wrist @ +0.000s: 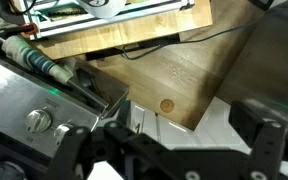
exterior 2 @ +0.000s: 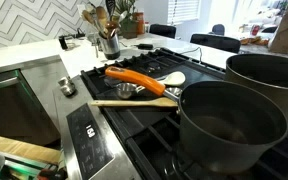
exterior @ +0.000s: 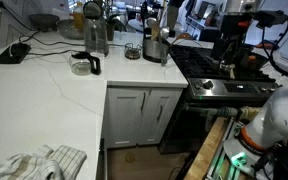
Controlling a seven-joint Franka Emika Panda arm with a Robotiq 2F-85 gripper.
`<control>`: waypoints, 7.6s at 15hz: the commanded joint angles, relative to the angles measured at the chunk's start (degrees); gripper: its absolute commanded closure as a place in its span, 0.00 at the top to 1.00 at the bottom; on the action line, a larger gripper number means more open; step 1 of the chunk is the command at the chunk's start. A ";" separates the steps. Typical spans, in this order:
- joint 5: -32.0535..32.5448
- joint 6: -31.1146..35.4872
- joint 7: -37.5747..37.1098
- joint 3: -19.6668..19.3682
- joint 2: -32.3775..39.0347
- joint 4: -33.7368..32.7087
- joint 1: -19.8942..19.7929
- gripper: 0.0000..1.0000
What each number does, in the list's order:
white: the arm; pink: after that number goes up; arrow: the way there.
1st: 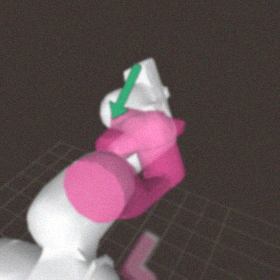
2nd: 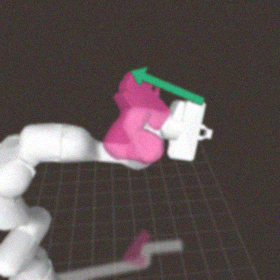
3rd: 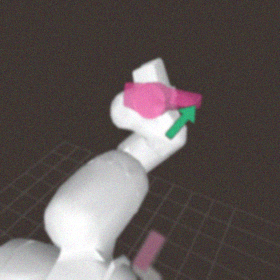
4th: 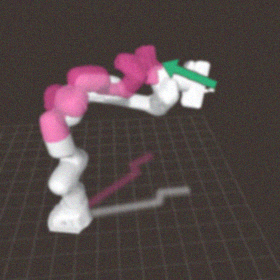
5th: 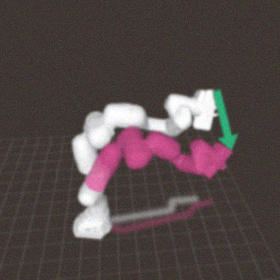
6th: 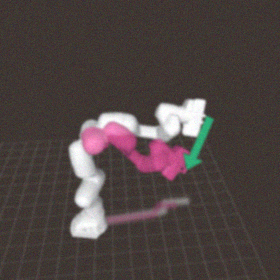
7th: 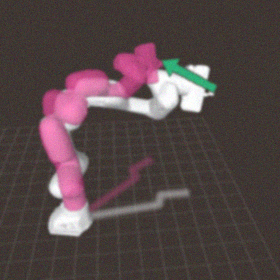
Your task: Put the silver ladle in the silver holder.
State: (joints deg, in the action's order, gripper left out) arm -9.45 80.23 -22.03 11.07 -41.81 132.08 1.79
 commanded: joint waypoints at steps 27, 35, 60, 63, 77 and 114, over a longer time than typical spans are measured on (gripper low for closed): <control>11.74 32.97 -7.27 -27.55 4.44 6.09 -33.61 1.00; 10.69 30.02 -4.49 -25.70 1.73 6.00 -32.41 1.00; -12.93 28.65 -1.60 -43.20 53.63 -28.68 -36.45 1.00; -13.96 29.08 1.51 -42.37 58.37 -32.22 -38.84 1.00; -14.65 27.70 2.09 -35.59 69.64 -41.99 -46.45 0.50; -12.71 20.32 8.47 -33.14 60.62 -44.62 -48.01 0.03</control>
State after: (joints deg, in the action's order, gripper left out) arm -22.67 100.04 -17.02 -23.01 23.30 84.77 -46.10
